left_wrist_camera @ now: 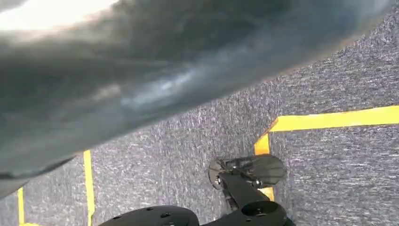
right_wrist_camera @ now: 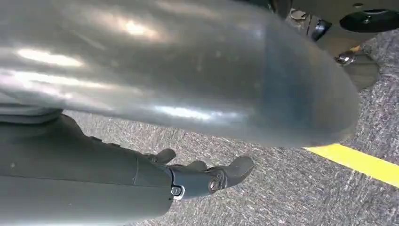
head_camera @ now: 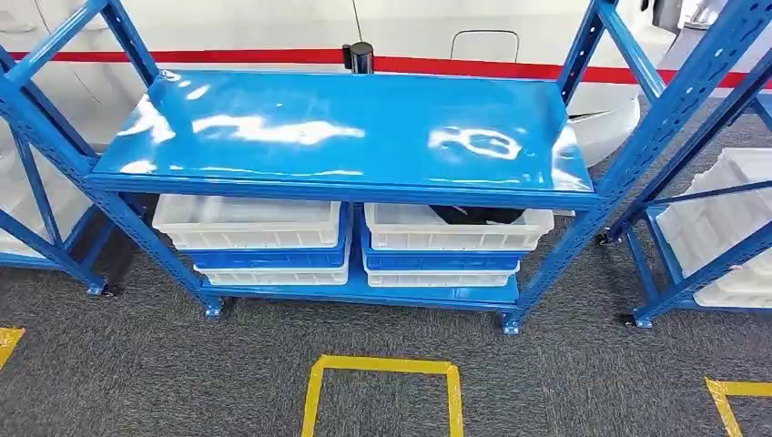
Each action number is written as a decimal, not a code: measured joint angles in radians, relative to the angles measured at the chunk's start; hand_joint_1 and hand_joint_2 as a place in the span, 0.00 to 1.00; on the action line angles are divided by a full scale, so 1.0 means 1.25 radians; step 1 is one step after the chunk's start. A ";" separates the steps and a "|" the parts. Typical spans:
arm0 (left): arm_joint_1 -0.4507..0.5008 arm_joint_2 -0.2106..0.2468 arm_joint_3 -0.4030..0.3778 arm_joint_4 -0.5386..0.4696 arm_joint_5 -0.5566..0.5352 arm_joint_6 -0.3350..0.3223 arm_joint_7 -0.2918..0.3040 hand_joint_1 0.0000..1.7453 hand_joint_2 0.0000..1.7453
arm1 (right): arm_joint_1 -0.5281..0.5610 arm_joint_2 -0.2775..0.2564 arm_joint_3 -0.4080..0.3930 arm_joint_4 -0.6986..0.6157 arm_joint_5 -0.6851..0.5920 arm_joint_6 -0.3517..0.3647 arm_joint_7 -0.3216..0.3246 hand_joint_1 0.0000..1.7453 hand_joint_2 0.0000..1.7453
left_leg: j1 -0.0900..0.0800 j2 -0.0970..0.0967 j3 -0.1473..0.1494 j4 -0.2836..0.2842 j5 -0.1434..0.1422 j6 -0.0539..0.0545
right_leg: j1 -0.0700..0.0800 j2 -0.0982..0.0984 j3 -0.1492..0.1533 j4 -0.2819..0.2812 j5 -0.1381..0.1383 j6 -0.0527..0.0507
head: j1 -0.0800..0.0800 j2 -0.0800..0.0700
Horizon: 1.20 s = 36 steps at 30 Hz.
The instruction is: Take the parts from the cabinet and place them on the table.
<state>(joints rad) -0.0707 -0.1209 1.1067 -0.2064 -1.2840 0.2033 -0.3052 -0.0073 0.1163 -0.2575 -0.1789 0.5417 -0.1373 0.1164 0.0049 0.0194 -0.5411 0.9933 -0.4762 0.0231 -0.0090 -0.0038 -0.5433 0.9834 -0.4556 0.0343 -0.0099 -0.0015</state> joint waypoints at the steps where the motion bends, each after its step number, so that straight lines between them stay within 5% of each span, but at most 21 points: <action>1: 0.000 -0.001 0.000 0.000 0.000 0.000 -0.001 0.00 0.00 | 0.000 0.000 0.000 0.000 0.000 0.000 0.000 0.00 0.00 | 0.004 0.000 0.015 -0.021 0.013 0.000 | 0.011 -0.001 -0.005 0.002 -0.001 0.001 | 0.000 0.000; 3: 0.000 -0.002 0.000 0.000 0.003 -0.002 -0.005 0.00 0.00 | 0.000 -0.002 0.000 0.000 0.000 0.000 -0.002 0.00 0.00 | 0.014 0.003 0.022 -0.038 0.019 0.003 | 0.005 0.001 -0.028 0.050 -0.028 -0.003 | 0.005 0.000; 5: -0.001 -0.002 0.000 0.000 0.005 -0.002 -0.005 0.00 0.00 | 0.000 -0.001 0.000 0.000 0.000 0.001 -0.002 0.00 0.00 | 0.014 0.005 0.021 -0.038 0.020 0.002 | 0.001 0.002 -0.087 0.165 -0.073 -0.007 | 0.010 0.000; 7: 0.000 -0.002 0.000 0.000 0.005 -0.002 -0.005 0.00 0.00 | 0.003 -0.002 0.000 0.000 0.000 0.001 -0.002 0.00 0.00 | 0.015 0.005 0.021 -0.037 0.019 0.000 | -0.007 0.002 -0.129 0.244 -0.091 0.002 | 0.009 0.000; 9: 0.001 -0.002 0.000 0.000 0.006 -0.002 -0.005 0.00 0.00 | 0.006 -0.004 0.000 0.000 0.000 0.001 -0.002 0.00 0.00 | 0.023 0.003 0.024 -0.036 0.015 -0.009 | -0.019 0.002 -0.109 0.196 -0.058 0.029 | 0.009 0.000; 11: 0.001 -0.003 0.000 0.000 0.006 -0.002 -0.005 0.00 0.00 | 0.005 -0.005 0.000 0.000 0.000 0.001 -0.002 0.00 0.00 | 0.035 0.001 0.028 -0.027 0.007 -0.025 | -0.035 -0.003 -0.036 0.051 0.002 0.062 | 0.009 0.000; 12: 0.001 -0.001 0.000 -0.001 0.006 -0.002 -0.005 0.00 0.00 | 0.004 -0.003 0.000 0.000 0.000 0.002 -0.002 0.00 0.00 | 0.032 0.003 0.026 -0.016 -0.001 -0.039 | -0.039 -0.010 -0.019 0.010 0.002 0.070 | 0.013 0.000; 14: 0.000 0.002 0.000 -0.001 0.006 -0.002 -0.005 0.00 0.00 | 0.002 0.000 0.000 0.000 0.000 0.003 -0.002 0.00 0.00 | 0.028 0.001 0.025 -0.012 -0.011 -0.051 | -0.031 0.004 -0.012 0.017 -0.003 0.034 | 0.015 0.000; 17: 0.000 0.000 0.000 0.000 0.006 -0.002 -0.005 0.00 0.00 | 0.002 -0.002 0.000 -0.001 0.000 0.003 -0.002 0.00 0.00 | 0.039 0.000 0.033 -0.015 -0.014 -0.060 | -0.028 0.007 -0.010 0.021 -0.009 0.010 | 0.012 0.000; 18: 0.000 0.000 0.000 0.000 0.006 -0.002 -0.005 0.00 0.00 | 0.003 -0.001 0.000 -0.001 0.000 0.003 -0.002 0.00 0.00 | 0.040 -0.003 0.026 0.006 -0.028 -0.057 | -0.028 0.008 -0.008 0.021 -0.010 0.005 | 0.009 0.000; 21: 0.001 0.001 0.000 0.000 0.006 -0.002 -0.005 0.00 0.00 | 0.004 -0.001 0.000 -0.001 0.000 0.003 -0.002 0.00 0.00 | 0.030 -0.010 -0.079 0.207 -0.118 -0.049 | -0.017 0.008 -0.002 0.021 -0.018 -0.006 | 0.007 0.000; 22: 0.003 0.001 0.000 0.000 0.006 -0.002 -0.005 0.00 0.00 | 0.004 -0.001 0.000 -0.001 0.000 0.003 -0.001 0.00 0.00 | 0.027 -0.010 -0.110 0.258 -0.128 -0.045 | -0.013 0.009 0.001 0.022 -0.020 -0.010 | 0.007 0.000; 24: 0.005 0.001 0.001 0.000 0.006 -0.002 -0.005 0.00 0.00 | 0.005 -0.001 0.000 -0.001 0.000 0.003 -0.001 0.00 0.00 | 0.022 -0.011 -0.119 0.244 -0.087 -0.033 | -0.007 0.014 0.013 0.021 -0.026 -0.018 | 0.007 0.000; 27: 0.006 0.002 0.001 0.000 0.006 -0.002 -0.005 0.00 0.00 | 0.005 0.001 0.000 -0.001 0.000 0.004 -0.002 0.00 0.00 | 0.012 -0.022 -0.046 0.052 0.027 -0.007 | -0.005 0.021 0.023 0.020 -0.040 -0.016 | 0.007 0.000; 28: 0.006 0.002 0.001 0.000 0.006 -0.002 -0.005 0.00 0.00 | 0.004 0.002 0.000 -0.001 0.000 0.004 -0.002 0.00 0.00 | 0.008 -0.022 -0.037 0.042 0.011 -0.009 | 0.006 0.023 0.029 0.022 -0.045 -0.011 | 0.008 0.000; 29: 0.005 0.002 0.001 0.000 0.006 -0.002 -0.005 0.00 0.00 | 0.003 0.002 0.000 -0.001 0.000 0.004 -0.002 0.00 0.00 | 0.006 -0.021 -0.035 0.039 0.008 -0.013 | 0.001 0.024 0.023 0.022 -0.046 -0.008 | 0.008 0.000; 32: 0.006 0.001 0.001 0.000 0.006 -0.002 -0.005 0.00 0.00 | 0.002 0.001 0.000 -0.001 0.000 0.004 -0.002 0.00 0.00 | 0.004 -0.021 -0.030 0.026 0.008 -0.007 | -0.001 0.024 0.030 0.014 -0.051 0.005 | 0.008 0.000; 36: 0.006 0.002 0.001 0.000 0.006 -0.002 -0.005 0.00 0.00 | 0.001 0.000 0.000 -0.001 0.000 0.004 -0.002 0.00 0.00 | 0.007 -0.019 -0.022 0.019 0.008 0.001 | -0.002 0.013 -0.009 0.094 -0.089 0.001 | 0.010 0.000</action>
<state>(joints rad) -0.0635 -0.1186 1.1074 -0.2068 -1.2764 0.2014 -0.3113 -0.0057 0.1167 -0.2575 -0.1797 0.5421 -0.1328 0.1144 0.0135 -0.0039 -0.5689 1.0172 -0.4664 0.0246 -0.0110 0.0120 -0.5549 1.1011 -0.5664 0.0351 0.0023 -0.0015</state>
